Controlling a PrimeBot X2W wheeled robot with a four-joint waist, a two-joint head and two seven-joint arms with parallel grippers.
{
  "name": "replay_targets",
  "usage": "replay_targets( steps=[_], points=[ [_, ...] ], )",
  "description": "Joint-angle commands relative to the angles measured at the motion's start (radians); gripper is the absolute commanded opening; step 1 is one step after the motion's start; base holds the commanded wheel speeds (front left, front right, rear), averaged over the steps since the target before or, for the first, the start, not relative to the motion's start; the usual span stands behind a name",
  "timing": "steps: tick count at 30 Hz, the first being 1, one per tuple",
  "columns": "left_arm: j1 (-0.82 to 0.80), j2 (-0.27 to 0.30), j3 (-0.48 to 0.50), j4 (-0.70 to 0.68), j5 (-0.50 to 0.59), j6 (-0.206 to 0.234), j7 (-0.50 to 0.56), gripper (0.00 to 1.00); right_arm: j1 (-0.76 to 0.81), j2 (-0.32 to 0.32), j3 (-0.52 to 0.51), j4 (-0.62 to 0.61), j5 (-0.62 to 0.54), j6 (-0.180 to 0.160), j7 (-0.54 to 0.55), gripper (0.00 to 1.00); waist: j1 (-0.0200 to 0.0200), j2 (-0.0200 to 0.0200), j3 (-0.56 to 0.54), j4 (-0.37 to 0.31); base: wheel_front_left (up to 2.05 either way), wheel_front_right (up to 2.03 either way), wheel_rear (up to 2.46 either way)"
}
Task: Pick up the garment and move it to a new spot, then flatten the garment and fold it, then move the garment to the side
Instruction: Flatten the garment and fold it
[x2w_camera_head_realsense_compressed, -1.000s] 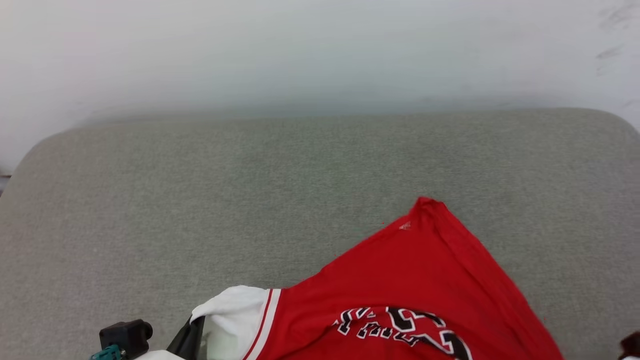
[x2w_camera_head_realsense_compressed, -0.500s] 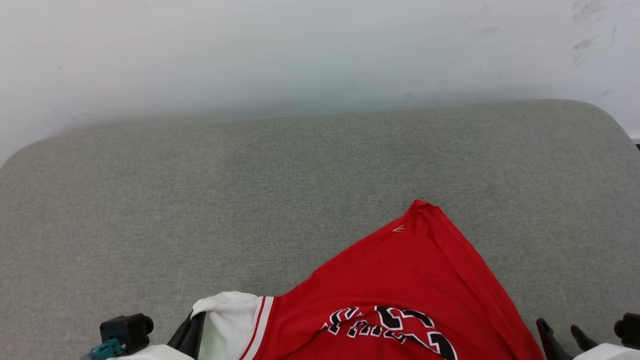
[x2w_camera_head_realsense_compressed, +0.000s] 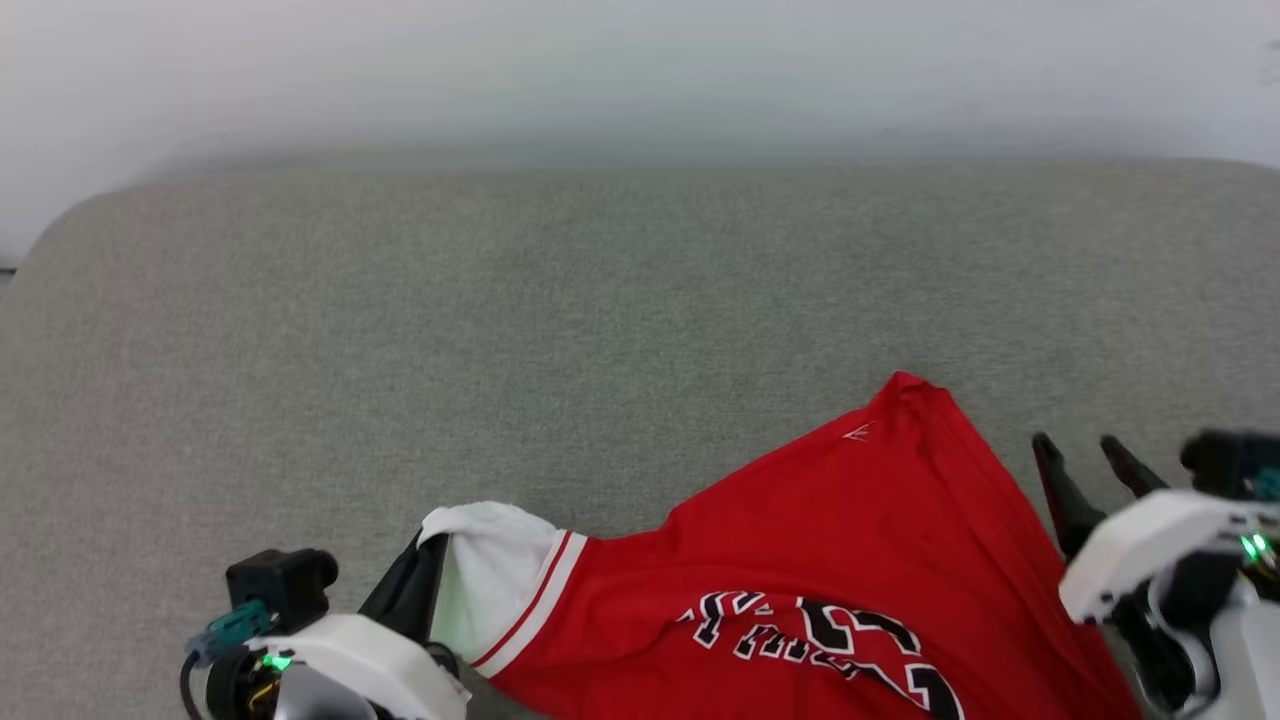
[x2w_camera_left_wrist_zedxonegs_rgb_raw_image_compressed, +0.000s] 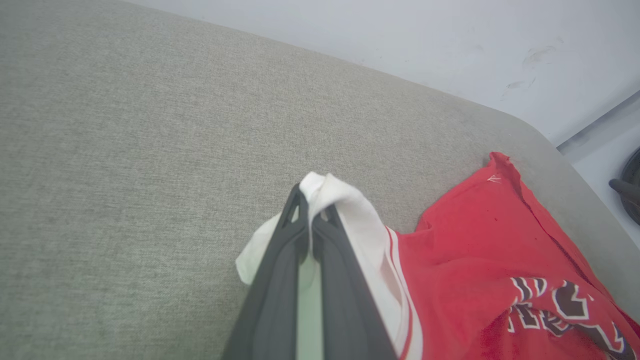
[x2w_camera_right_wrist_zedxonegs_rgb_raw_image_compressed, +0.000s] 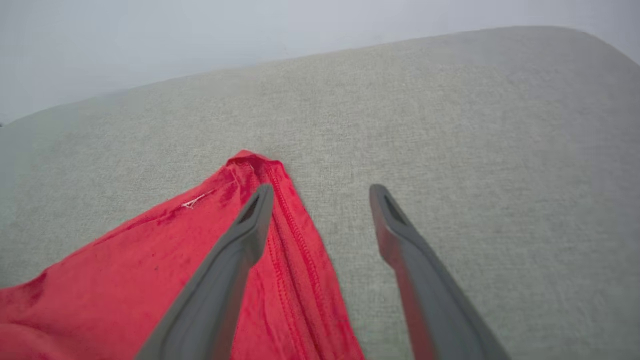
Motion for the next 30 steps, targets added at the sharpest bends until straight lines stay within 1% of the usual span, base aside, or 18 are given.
replay_targets(
  steps=[1, 5, 8, 12, 14, 17, 20, 25, 26, 27, 28, 29, 30],
  points=[
    [-0.027, -0.008, -0.007, 0.001, 0.009, -0.008, -0.005, 0.0, -0.059, -0.021, 0.036, 0.029, 0.018, 0.0, 0.045, 1.0, -0.0001, -0.0001, 0.036, 0.031, 0.0, 0.0, 0.0],
    [-0.072, -0.027, -0.023, 0.009, 0.02, -0.026, -0.011, 0.0, -0.192, -0.09, 0.134, 0.082, 0.058, -0.001, 0.208, 1.0, -0.0001, -0.0001, 0.075, 0.062, 0.0, 0.0, 0.0],
    [-0.101, -0.038, -0.034, 0.017, 0.027, -0.038, -0.017, 0.0, -0.271, -0.139, 0.214, 0.101, 0.082, -0.001, 0.336, 1.0, -0.0001, -0.0001, 0.104, 0.084, 0.0, 0.0, 0.0],
    [-0.139, -0.051, -0.042, 0.027, 0.033, -0.055, -0.025, 0.0, -0.359, -0.196, 0.311, 0.118, 0.105, -0.001, 0.476, 1.0, -0.0001, -0.0001, 0.146, 0.11, 0.0, 0.0, 0.0],
    [-0.155, -0.055, -0.044, 0.03, 0.038, -0.062, -0.032, 0.0, -0.397, -0.223, 0.357, 0.131, 0.098, -0.001, 0.524, 1.0, -0.0001, -0.0001, 0.165, 0.12, 0.0, 0.0, 0.0],
    [-0.178, -0.059, -0.045, 0.034, 0.042, -0.07, -0.034, 0.0, -0.444, -0.257, 0.407, 0.151, 0.089, -0.001, 0.55, 1.0, -0.0001, -0.0001, 0.193, 0.136, 0.0, 0.0, 0.0],
    [-0.191, -0.062, -0.048, 0.042, 0.043, -0.075, -0.04, 0.0, -0.458, -0.265, 0.443, 0.204, 0.107, -0.001, 0.575, 1.0, -0.0001, -0.0001, 0.211, 0.147, 0.0, 0.0, 0.0],
    [-0.191, -0.07, -0.05, 0.061, 0.031, -0.075, -0.041, 0.0, -0.414, -0.235, 0.488, 0.327, 0.195, 0.001, 0.714, 1.0, -0.0001, -0.0001, 0.22, 0.158, 0.0, 0.0, 0.0],
    [-0.19, -0.07, -0.049, 0.064, 0.03, -0.075, -0.042, 0.0, -0.409, -0.228, 0.486, 0.344, 0.215, 0.001, 0.738, 0.93, -0.0001, -0.0001, 0.22, 0.159, 0.0, 0.0, 0.0],
    [-0.187, -0.07, -0.048, 0.067, 0.028, -0.074, -0.042, 0.0, -0.407, -0.222, 0.489, 0.355, 0.223, 0.001, 0.757, 0.42, -0.0001, -0.0001, 0.219, 0.158, 0.0, 0.0, 0.0],
    [-0.184, -0.07, -0.046, 0.07, 0.028, -0.073, -0.043, 0.0, -0.408, -0.219, 0.495, 0.357, 0.233, 0.001, 0.762, 0.07, -0.0001, -0.0001, 0.216, 0.157, 0.0, 0.0, 0.0],
    [-0.181, -0.069, -0.045, 0.073, 0.025, -0.073, -0.044, 0.0, -0.411, -0.217, 0.494, 0.359, 0.24, 0.001, 0.763, 0.0, -0.0001, -0.0001, 0.211, 0.155, 0.0, 0.0, 0.0],
    [-0.18, -0.067, -0.044, 0.077, 0.022, -0.073, -0.042, 0.0, -0.415, -0.218, 0.495, 0.356, 0.241, 0.001, 0.756, 0.0, -0.0001, -0.0001, 0.204, 0.154, 0.0, 0.0, 0.0]
  ],
)
